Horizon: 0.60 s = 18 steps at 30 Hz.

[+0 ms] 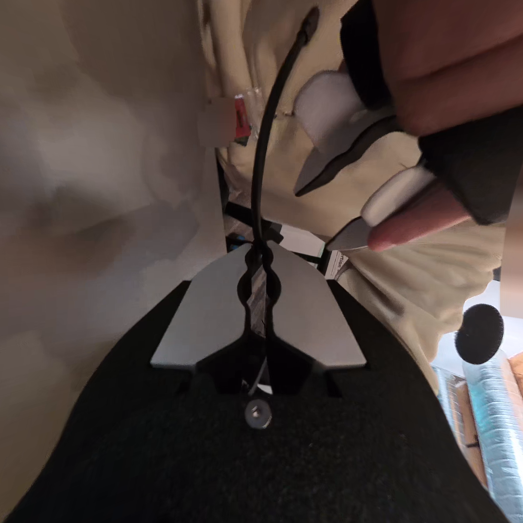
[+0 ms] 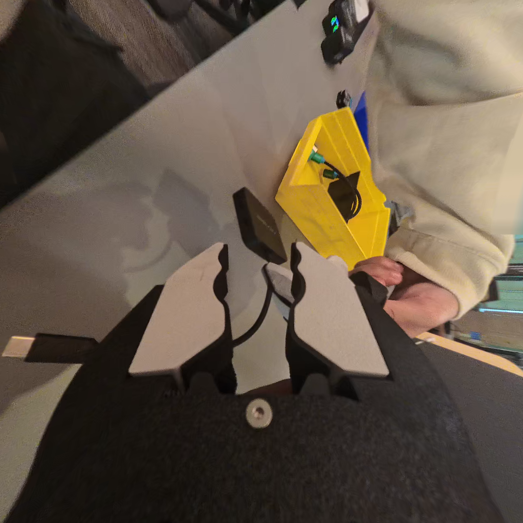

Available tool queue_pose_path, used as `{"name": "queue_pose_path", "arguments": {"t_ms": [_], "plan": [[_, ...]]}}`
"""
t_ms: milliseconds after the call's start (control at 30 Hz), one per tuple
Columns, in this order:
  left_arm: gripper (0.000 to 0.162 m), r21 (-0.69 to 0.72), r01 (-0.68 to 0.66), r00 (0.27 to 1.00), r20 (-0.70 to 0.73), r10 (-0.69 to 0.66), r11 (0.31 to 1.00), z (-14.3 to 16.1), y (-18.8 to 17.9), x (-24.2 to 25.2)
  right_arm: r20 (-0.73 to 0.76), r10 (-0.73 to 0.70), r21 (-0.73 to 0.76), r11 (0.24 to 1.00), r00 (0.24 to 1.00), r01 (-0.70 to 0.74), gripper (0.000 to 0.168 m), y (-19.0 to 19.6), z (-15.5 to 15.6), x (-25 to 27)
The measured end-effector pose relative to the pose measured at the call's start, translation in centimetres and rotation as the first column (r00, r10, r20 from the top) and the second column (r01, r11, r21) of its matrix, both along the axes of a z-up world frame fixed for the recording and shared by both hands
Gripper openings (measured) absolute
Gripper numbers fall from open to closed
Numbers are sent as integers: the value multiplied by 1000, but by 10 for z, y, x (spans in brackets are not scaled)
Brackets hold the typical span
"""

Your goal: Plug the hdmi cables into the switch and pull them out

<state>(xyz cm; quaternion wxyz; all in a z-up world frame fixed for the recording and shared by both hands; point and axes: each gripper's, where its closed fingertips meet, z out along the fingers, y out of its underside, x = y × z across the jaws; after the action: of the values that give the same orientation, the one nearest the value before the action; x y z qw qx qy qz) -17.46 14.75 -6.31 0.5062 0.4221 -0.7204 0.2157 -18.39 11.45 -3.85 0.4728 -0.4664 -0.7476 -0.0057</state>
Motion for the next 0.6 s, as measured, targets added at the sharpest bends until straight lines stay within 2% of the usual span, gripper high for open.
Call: {"name": "queue_pose_path", "arguments": {"t_ms": [100, 267, 367, 433, 533, 567, 600], "plan": [[4, 58, 41, 998, -43, -39, 997, -5, 10, 6, 87, -39, 154, 988, 995, 25, 42, 21, -18, 10], [4, 84, 87, 995, -57, -83, 993, -4, 13, 18, 137, -46, 283, 959, 990, 5, 41, 37, -30, 5], [4, 126, 107, 993, -70, -99, 986, -11, 20, 22, 224, -56, 363, 931, 973, -30, 20, 45, -42, 4], [4, 158, 116, 992, -67, -107, 981, -17, 25, 22, 277, -74, 440, 896, 958, -58, 17, 52, -50, 3], [6, 206, 33, 998, -50, -23, 978, -24, 32, 34, 269, -154, 486, 874, 951, 4, 14, 64, -55, 8], [12, 227, -21, 999, -27, 28, 974, -26, 37, 40, 244, -162, 494, 869, 956, 21, 14, 66, -54, 9], [25, 268, -76, 997, 15, 75, 960, -30, 48, 47, 206, -180, 485, 873, 962, 60, 14, 68, -51, 11]]}}
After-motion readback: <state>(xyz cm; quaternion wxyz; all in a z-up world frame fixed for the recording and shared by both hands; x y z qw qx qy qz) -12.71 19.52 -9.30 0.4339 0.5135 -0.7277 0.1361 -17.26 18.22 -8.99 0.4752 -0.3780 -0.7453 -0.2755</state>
